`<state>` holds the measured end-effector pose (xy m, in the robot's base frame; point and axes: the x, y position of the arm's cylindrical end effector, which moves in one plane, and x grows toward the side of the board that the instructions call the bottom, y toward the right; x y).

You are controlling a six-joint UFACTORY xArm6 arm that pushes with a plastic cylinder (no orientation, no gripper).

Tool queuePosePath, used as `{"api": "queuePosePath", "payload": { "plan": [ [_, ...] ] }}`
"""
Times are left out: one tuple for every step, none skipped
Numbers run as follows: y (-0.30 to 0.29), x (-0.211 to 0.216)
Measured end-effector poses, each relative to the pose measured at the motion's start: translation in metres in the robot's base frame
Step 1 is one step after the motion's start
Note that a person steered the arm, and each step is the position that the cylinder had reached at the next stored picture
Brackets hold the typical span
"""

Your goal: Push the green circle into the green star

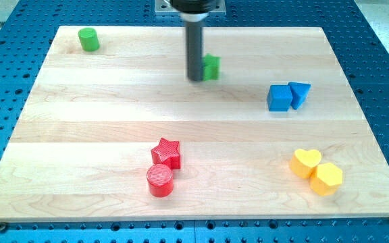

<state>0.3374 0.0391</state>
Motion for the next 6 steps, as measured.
{"api": "queuePosePath", "payload": {
  "plan": [
    [0.075, -0.026],
    [0.127, -0.065],
    [0.095, -0.049],
    [-0.012, -0.034],
    [-0.17, -0.039],
    [-0.262, -0.055]
  ]
}}
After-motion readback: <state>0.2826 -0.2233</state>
